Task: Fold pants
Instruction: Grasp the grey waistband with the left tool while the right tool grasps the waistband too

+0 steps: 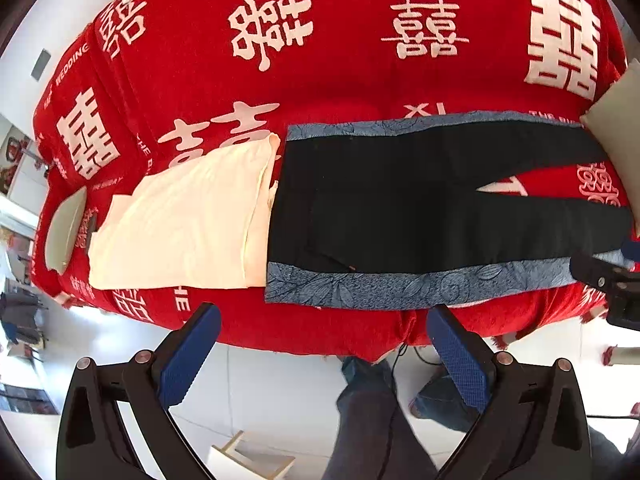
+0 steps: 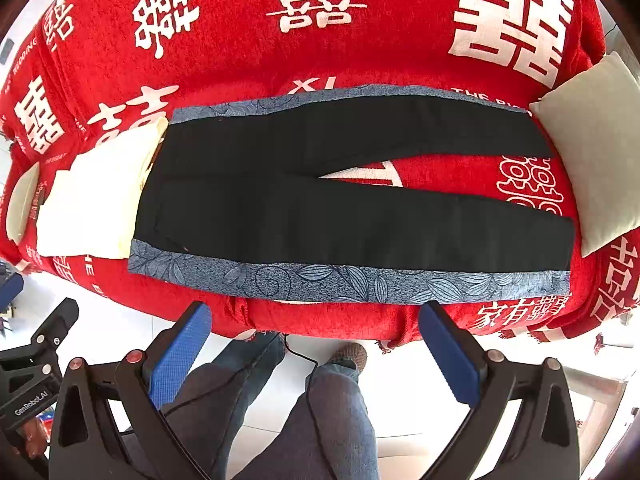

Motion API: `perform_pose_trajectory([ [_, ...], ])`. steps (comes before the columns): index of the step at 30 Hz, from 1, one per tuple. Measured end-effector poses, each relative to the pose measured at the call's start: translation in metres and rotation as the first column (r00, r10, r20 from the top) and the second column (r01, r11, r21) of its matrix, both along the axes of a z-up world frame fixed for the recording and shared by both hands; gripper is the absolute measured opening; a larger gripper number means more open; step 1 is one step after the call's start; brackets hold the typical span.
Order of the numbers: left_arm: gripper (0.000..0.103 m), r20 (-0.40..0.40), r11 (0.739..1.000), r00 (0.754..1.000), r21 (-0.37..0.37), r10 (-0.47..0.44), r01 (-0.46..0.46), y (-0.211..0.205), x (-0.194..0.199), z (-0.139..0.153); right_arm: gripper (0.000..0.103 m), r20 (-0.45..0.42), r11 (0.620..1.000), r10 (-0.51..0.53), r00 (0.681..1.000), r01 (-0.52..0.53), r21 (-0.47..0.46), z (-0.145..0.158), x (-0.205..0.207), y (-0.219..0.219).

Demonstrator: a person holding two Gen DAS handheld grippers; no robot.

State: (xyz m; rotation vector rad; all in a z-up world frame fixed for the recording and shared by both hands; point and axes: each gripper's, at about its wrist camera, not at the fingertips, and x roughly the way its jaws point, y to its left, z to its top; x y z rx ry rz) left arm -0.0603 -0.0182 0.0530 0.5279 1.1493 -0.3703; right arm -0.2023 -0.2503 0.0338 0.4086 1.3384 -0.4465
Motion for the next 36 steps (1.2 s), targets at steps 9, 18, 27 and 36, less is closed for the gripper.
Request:
perform_pose_trajectory([
  [9, 0.103, -0.100, 0.983, 0.987, -0.125, 0.126, -0.138, 0.016, 0.015, -0.008, 0.103, 0.067, 0.992, -0.052, 0.996, 0.043, 0.121, -0.005, -0.013, -0.022],
  [18, 0.103, -0.248, 0.953, 0.946, -0.166, 0.210, -0.255, 0.049, 0.046, -0.088, 0.103, 0.140, 0.905, -0.160, 0.977, 0.088, 0.416, -0.079, -0.012, -0.009],
  [27, 0.103, -0.368, 0.927, 0.911, -0.240, 0.189, -0.289, 0.073, 0.059, -0.182, 0.072, 0.084, 0.752, -0.282, 0.956, 0.165, 0.638, -0.212, 0.007, 0.037],
  [36, 0.103, -0.455, 0.894, 0.880, -0.326, 0.136, -0.307, 0.076, 0.069, -0.240, 0.072, 0.116, 0.708, -0.372, 0.921, 0.200, 0.678, -0.273, 0.010, 0.037],
])
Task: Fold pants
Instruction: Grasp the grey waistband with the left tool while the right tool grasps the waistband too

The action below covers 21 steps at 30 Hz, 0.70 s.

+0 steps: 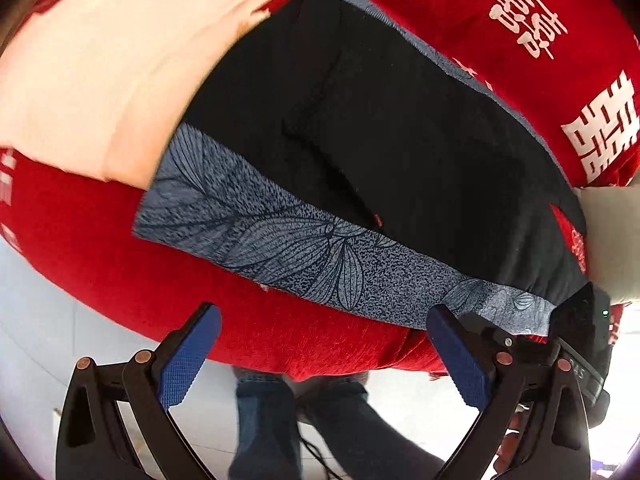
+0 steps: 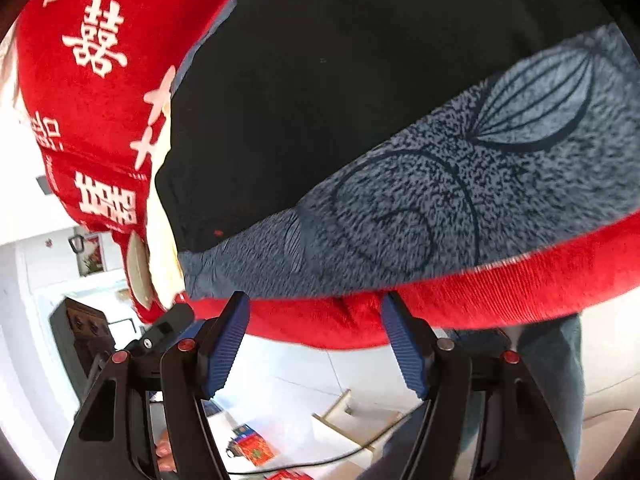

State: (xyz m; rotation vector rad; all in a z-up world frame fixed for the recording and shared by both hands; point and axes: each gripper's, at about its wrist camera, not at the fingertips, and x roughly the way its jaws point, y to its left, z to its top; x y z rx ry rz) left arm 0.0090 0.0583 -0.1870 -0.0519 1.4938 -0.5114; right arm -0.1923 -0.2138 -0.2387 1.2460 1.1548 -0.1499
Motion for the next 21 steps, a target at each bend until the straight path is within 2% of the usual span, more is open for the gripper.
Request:
perform_pose_trajectory([
  [5, 0.103, -0.059, 0.999, 0.998, -0.048, 0.005, -0.008, 0.000, -0.003, -0.017, 0.072, 0.100, 0.994, -0.094, 0.991, 0.088, 0.067, -0.003, 0.001, -0.007],
  [8, 0.103, -0.088, 0.995, 0.996, -0.094, 0.026, -0.034, 0.000, -0.001, -0.021, 0.072, 0.203, 0.989, -0.133, 0.970, 0.117, 0.092, 0.019, 0.010, -0.015],
  [10, 0.103, -0.117, 0.988, 0.991, -0.133, 0.063, -0.079, 0.000, 0.004, -0.024, 0.072, 0.251, 0.991, -0.122, 0.960, 0.103, 0.088, 0.037, 0.017, -0.018],
  [15, 0.103, -0.194, 0.954, 0.970, -0.233, 0.145, -0.190, -0.004, 0.020, -0.025, 0.072, 0.338, 0.991, -0.117, 0.934, 0.089, 0.097, 0.067, 0.029, -0.023],
  [19, 0.103, -0.234, 0.914, 0.944, -0.277, 0.234, -0.295, -0.005, 0.033, -0.026, 0.072, 0.360, 0.989, -0.126, 0.924, 0.089, 0.118, 0.073, 0.031, -0.027],
  [20, 0.097, -0.233, 0.906, 0.938, -0.280, 0.256, -0.317, -0.004, 0.037, -0.025, 0.072, 0.353, 0.989, -0.123, 0.927, 0.087, 0.116, 0.071, 0.029, -0.028],
  [21, 0.071, -0.231, 0.897, 0.932, -0.282, 0.279, -0.339, -0.007, 0.043, -0.026, 0.072, 0.345, 0.989, -0.122, 0.930, 0.088, 0.115, 0.068, 0.026, -0.029],
])
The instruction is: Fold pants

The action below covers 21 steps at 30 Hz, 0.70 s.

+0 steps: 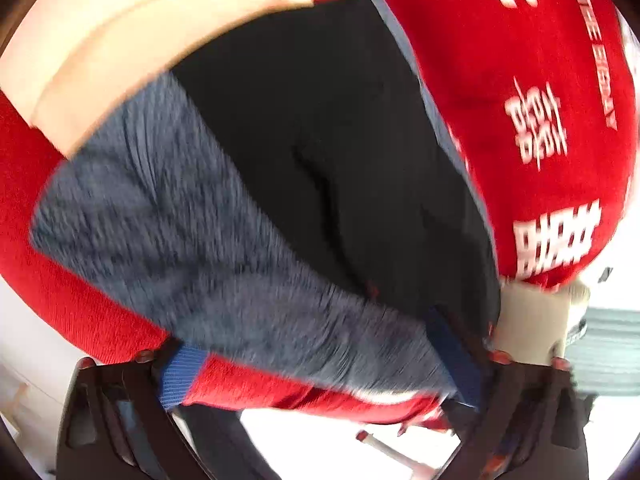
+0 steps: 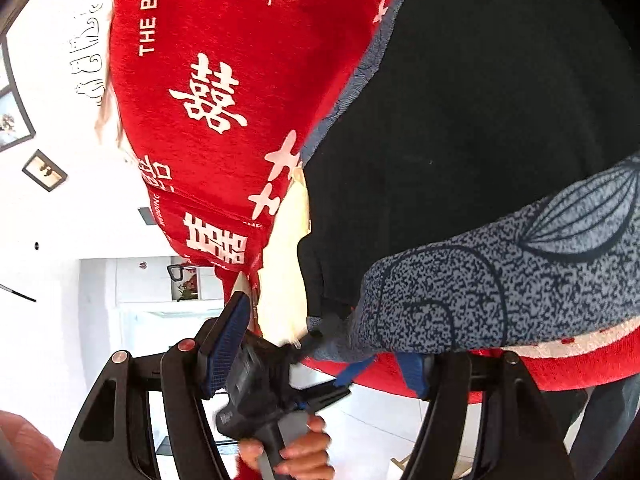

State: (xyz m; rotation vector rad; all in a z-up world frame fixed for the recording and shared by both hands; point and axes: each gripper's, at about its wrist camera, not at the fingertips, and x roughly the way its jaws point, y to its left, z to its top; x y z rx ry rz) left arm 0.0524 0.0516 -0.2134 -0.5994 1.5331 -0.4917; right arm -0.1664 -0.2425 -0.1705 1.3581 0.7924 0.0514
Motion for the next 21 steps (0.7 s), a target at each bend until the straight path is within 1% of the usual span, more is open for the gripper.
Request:
perform_pose_trajectory([
  [1, 0.054, -0.009, 1.000, 1.000, -0.009, 0.003, -0.003, -0.001, 0.005, -0.001, 0.072, -0.010, 1.000, -0.003, 1.000, 0.003, 0.003, -0.004, -0.003, -0.001],
  [2, 0.053, -0.015, 1.000, 1.000, -0.010, 0.002, -0.002, -0.003, 0.009, -0.002, 0.072, -0.023, 1.000, -0.013, 1.000, 0.013, 0.003, -0.010, -0.006, -0.003],
  [4, 0.036, 0.004, 1.000, 1.000, -0.003, -0.023, 0.023, -0.005, 0.015, 0.001, 0.072, -0.051, 0.999, -0.040, 0.998, 0.040, 0.005, -0.021, -0.017, -0.008],
  [8, 0.036, 0.027, 0.996, 0.995, 0.006, -0.093, 0.093, -0.010, 0.021, 0.007, 0.072, -0.097, 0.989, -0.142, 0.985, 0.145, 0.028, -0.045, -0.050, -0.026],
  [10, 0.036, 0.033, 0.994, 0.993, 0.001, -0.113, 0.113, -0.012, 0.024, 0.012, 0.072, -0.102, 0.976, -0.200, 0.974, 0.208, 0.072, -0.058, -0.066, -0.034],
  [11, 0.036, 0.037, 0.992, 0.992, 0.003, -0.124, 0.124, -0.013, 0.026, 0.015, 0.072, -0.104, 0.964, -0.236, 0.966, 0.247, 0.103, -0.065, -0.076, -0.039],
  [13, 0.036, 0.044, 0.988, 0.987, 0.003, -0.153, 0.153, -0.013, 0.029, 0.019, 0.071, -0.076, 0.926, -0.315, 0.946, 0.324, 0.194, -0.075, -0.095, -0.047],
  [14, 0.036, 0.048, 0.986, 0.985, 0.008, -0.167, 0.167, -0.012, 0.029, 0.021, 0.070, -0.064, 0.896, -0.369, 0.927, 0.373, 0.239, -0.078, -0.104, -0.051],
  [16, 0.036, 0.055, 0.978, 0.977, 0.033, -0.206, 0.205, -0.018, 0.031, 0.024, 0.058, -0.038, 0.837, -0.461, 0.886, 0.449, 0.313, -0.080, -0.118, -0.058],
  [17, 0.036, 0.055, 0.975, 0.974, 0.040, -0.219, 0.217, -0.019, 0.031, 0.025, 0.036, -0.044, 0.800, -0.502, 0.864, 0.483, 0.355, -0.082, -0.124, -0.061],
  [18, 0.033, 0.054, 0.972, 0.971, 0.050, -0.233, 0.231, -0.021, 0.031, 0.025, 0.015, -0.064, 0.774, -0.523, 0.850, 0.505, 0.381, -0.082, -0.127, -0.063],
  [19, 0.029, 0.055, 0.969, 0.969, 0.056, -0.243, 0.240, -0.021, 0.031, 0.026, 0.008, -0.089, 0.771, -0.523, 0.847, 0.516, 0.373, -0.079, -0.127, -0.065],
  [20, 0.029, 0.057, 0.967, 0.966, 0.065, -0.250, 0.247, -0.021, 0.031, 0.027, 0.008, -0.119, 0.795, -0.501, 0.857, 0.510, 0.329, -0.072, -0.125, -0.066],
  [21, 0.029, 0.059, 0.965, 0.965, 0.079, -0.254, 0.249, -0.021, 0.032, 0.030, 0.008, -0.140, 0.836, -0.461, 0.876, 0.482, 0.261, -0.059, -0.121, -0.069],
])
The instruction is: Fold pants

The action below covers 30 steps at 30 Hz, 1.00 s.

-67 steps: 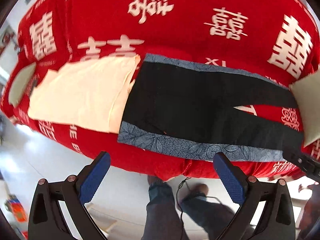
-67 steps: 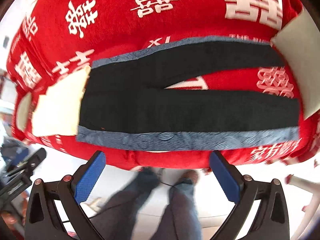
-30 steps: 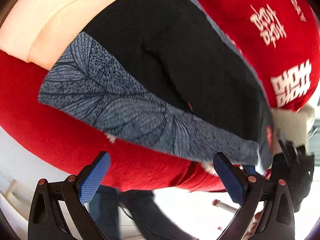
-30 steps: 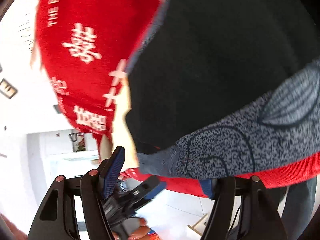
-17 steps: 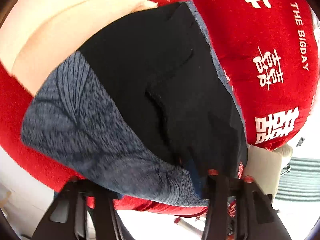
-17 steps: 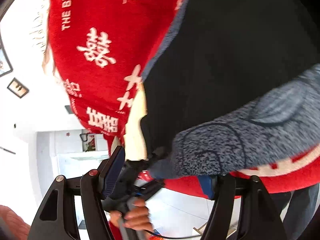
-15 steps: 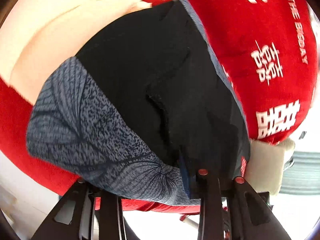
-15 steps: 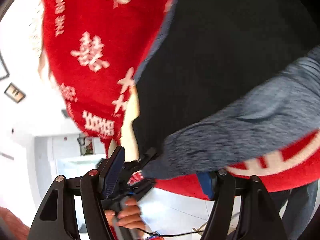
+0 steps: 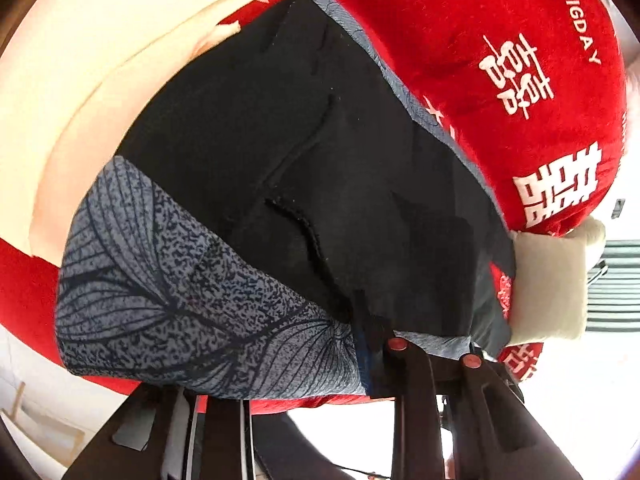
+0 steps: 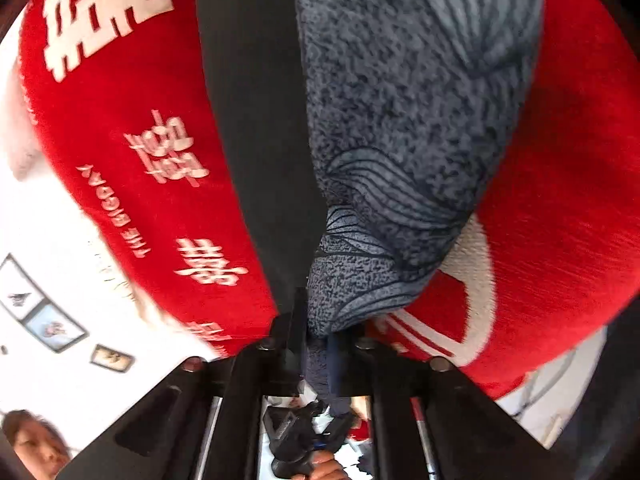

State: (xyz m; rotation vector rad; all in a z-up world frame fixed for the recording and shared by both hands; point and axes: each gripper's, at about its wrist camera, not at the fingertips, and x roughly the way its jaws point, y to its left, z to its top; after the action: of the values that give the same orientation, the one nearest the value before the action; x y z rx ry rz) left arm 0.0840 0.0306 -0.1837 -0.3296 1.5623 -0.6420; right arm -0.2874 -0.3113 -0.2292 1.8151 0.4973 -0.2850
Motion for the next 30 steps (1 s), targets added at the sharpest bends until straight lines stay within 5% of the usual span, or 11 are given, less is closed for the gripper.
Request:
perform_pose_trajectory([
  [4, 0.029, 0.030, 1.000, 0.999, 0.019, -0.012, 0.011, -0.002, 0.004, 0.019, 0.008, -0.119, 0.958, 0.179, 0.977, -0.200, -0.203, 0.061, 0.022, -0.012],
  [7, 0.029, 0.072, 0.999, 0.997, 0.030, -0.021, 0.019, -0.012, 0.014, 0.043, 0.008, -0.210, 0.881, 0.296, 0.932, -0.351, -0.317, 0.098, 0.043, -0.028],
  [14, 0.030, 0.180, 1.000, 0.983, 0.015, 0.022, -0.025, -0.056, 0.066, 0.085, 0.008, -0.290, 0.737, 0.457, 0.841, -0.541, -0.405, 0.139, 0.134, -0.091],
  [19, 0.030, 0.233, 0.996, 0.971, 0.058, 0.055, -0.070, -0.102, 0.125, 0.078, 0.008, -0.360, 0.675, 0.527, 0.770, -0.637, -0.373, 0.127, 0.216, -0.138],
  [27, 0.033, 0.261, 0.966, 0.963, 0.226, 0.063, -0.124, -0.159, 0.190, 0.012, 0.010, -0.489, 0.620, 0.590, 0.643, -0.748, -0.237, 0.043, 0.301, -0.193],
  [30, 0.034, 0.259, 0.952, 0.962, 0.266, 0.082, -0.153, -0.167, 0.196, -0.001, 0.010, -0.462, 0.640, 0.608, 0.646, -0.743, -0.196, 0.026, 0.303, -0.201],
])
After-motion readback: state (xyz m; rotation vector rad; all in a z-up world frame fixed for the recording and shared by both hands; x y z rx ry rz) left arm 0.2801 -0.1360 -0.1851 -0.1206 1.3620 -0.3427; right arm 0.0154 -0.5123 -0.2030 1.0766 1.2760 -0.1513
